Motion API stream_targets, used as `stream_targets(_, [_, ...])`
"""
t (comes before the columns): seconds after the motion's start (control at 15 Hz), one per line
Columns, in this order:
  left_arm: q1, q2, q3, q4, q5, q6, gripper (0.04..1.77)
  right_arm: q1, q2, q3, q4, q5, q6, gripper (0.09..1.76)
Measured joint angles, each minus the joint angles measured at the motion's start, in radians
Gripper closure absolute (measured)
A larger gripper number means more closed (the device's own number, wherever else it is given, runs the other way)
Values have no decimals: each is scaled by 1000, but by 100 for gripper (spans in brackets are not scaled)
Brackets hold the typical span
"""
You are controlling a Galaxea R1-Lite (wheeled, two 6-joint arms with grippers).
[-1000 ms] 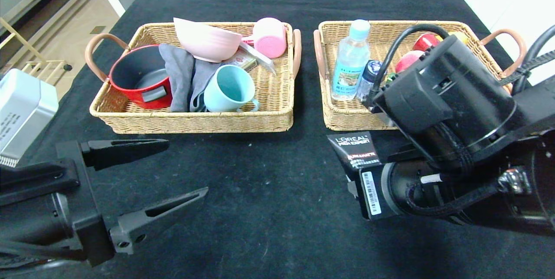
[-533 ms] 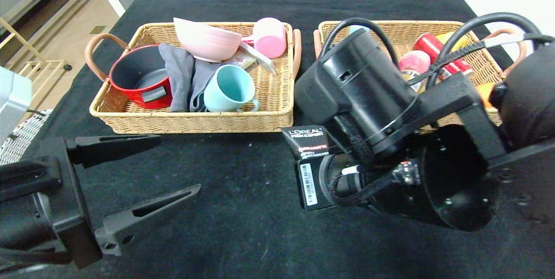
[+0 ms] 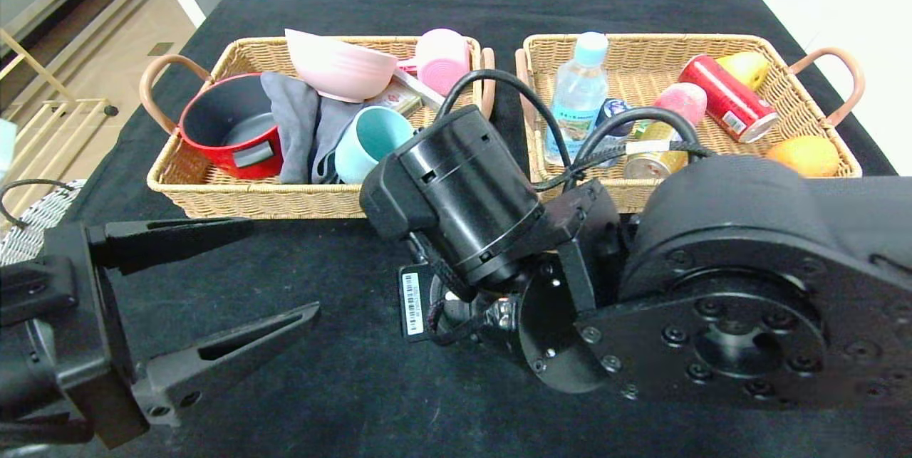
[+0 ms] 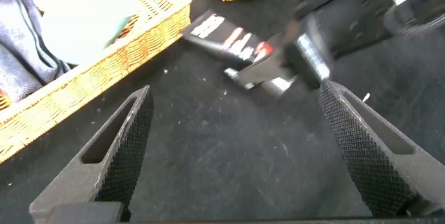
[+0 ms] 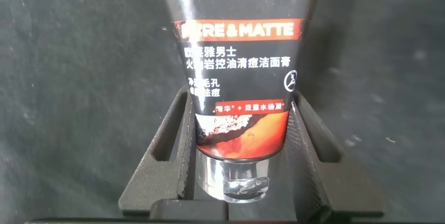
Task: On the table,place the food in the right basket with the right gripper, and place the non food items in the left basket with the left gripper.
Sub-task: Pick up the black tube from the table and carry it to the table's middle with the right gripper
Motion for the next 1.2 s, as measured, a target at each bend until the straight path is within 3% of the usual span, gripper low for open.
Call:
stream_targets(0.6, [6,-1,1,-4,1,0,9,-2,59,3,-53,-4,36,105])
stream_targets(0.87, [9,1,1,-6,1,0,9,-6,63,6,-60,-1,50,70])
stream_targets(1.2, [9,1,1,-5,1,0,9,-7,53,24,-56,-5,51,43])
